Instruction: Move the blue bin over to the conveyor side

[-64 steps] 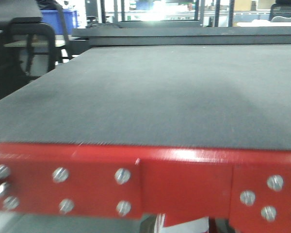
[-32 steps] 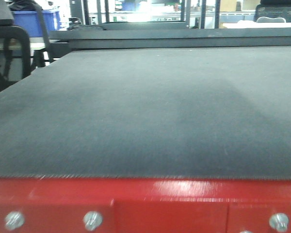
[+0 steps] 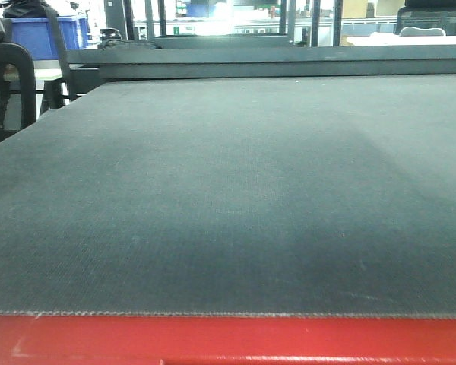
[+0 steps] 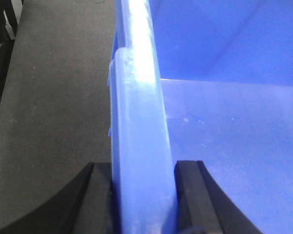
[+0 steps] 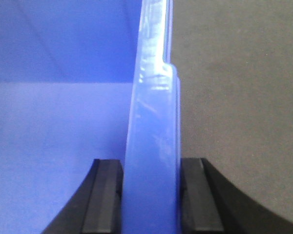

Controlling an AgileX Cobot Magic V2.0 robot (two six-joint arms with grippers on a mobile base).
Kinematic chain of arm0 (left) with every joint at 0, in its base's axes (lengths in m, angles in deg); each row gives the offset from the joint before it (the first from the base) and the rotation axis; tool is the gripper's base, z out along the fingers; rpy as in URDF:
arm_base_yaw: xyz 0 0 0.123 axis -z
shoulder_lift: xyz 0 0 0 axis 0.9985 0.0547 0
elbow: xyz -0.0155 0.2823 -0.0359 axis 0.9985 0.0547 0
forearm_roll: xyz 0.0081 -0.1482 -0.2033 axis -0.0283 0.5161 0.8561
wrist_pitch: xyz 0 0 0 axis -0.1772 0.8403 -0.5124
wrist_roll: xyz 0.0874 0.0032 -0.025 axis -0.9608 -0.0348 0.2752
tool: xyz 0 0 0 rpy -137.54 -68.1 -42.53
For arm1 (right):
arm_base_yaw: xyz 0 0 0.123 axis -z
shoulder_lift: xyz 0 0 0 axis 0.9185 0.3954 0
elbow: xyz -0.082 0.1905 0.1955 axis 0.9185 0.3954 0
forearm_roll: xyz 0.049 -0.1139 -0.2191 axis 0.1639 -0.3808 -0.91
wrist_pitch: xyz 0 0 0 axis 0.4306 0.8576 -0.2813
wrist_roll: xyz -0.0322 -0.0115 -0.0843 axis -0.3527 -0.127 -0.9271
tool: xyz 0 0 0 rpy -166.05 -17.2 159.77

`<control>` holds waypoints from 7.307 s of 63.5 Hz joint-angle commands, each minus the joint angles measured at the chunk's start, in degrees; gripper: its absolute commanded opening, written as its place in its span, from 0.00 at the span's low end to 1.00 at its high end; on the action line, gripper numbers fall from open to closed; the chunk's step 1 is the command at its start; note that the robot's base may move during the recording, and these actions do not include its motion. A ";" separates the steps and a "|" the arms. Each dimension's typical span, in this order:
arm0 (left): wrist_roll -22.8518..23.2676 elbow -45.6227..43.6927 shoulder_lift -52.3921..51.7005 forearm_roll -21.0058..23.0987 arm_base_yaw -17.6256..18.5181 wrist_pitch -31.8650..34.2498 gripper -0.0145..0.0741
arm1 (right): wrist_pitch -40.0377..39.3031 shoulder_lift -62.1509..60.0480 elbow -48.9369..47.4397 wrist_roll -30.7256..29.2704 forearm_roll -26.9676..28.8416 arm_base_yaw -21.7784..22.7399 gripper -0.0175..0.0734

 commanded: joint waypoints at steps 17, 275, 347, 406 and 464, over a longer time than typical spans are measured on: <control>-0.91 -0.85 -1.07 -2.58 -0.13 5.11 0.14 | -5.25 -1.05 -0.82 -1.10 -4.39 0.32 0.10; -2.60 22.83 4.20 -3.65 -0.13 58.07 0.12 | -60.38 2.16 29.50 -1.10 -6.89 0.32 0.10; -2.60 72.81 -46.20 -4.76 -0.13 61.62 0.18 | -63.70 -46.18 69.77 -1.10 -6.53 0.32 0.10; -2.60 78.94 -62.62 -5.21 -0.13 61.67 0.18 | -56.04 -58.60 74.38 -1.10 -6.53 0.32 0.10; -2.60 78.94 -62.62 -5.21 -0.13 61.67 0.18 | -71.52 -62.05 92.95 -15.23 6.56 11.74 0.10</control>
